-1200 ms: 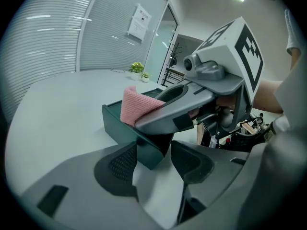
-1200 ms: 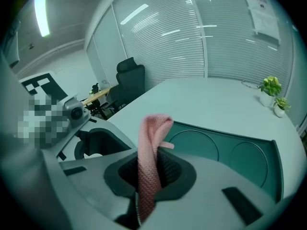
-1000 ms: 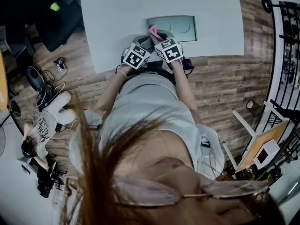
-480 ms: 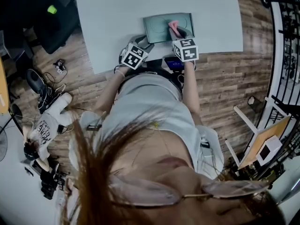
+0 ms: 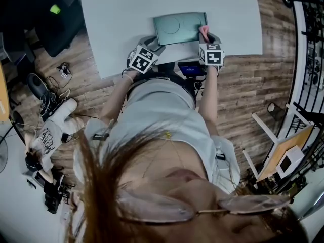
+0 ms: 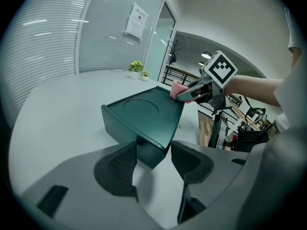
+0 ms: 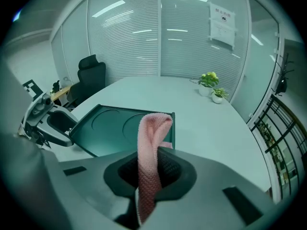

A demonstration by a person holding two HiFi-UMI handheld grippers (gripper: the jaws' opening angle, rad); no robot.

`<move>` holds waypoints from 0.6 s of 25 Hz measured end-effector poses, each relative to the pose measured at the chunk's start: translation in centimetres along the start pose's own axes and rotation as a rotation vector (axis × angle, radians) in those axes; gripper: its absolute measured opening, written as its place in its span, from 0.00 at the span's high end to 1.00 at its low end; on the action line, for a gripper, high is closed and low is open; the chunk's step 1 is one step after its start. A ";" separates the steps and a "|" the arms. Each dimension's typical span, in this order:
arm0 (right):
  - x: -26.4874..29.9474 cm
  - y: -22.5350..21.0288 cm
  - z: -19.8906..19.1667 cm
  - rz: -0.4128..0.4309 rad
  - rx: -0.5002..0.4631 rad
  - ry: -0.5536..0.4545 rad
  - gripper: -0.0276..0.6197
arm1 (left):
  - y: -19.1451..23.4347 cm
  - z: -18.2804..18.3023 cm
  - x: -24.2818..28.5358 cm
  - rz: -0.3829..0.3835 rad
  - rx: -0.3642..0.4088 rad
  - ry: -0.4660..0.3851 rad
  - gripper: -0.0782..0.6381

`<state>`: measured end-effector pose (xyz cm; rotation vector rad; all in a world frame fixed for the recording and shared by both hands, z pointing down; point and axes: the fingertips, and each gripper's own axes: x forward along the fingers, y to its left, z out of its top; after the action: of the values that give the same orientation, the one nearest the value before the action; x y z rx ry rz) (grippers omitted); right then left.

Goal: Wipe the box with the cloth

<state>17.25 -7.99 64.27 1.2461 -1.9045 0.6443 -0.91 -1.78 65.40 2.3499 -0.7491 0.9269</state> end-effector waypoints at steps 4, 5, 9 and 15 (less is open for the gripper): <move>0.0 0.1 0.1 -0.011 -0.010 0.001 0.90 | 0.0 -0.1 0.1 -0.005 0.003 0.002 0.58; 0.0 0.1 0.1 -0.016 -0.009 0.001 0.90 | 0.0 -0.1 0.0 -0.004 0.002 0.003 0.58; 0.0 0.5 0.0 -0.021 -0.018 0.007 0.90 | 0.0 -0.1 -0.1 0.002 -0.007 0.010 0.58; 0.2 1.7 0.2 0.027 -0.027 0.005 0.90 | 0.0 0.0 0.0 0.001 0.000 0.008 0.58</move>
<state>15.56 -7.52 64.33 1.2030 -1.9222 0.6332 -0.94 -1.78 65.44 2.3444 -0.7475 0.9359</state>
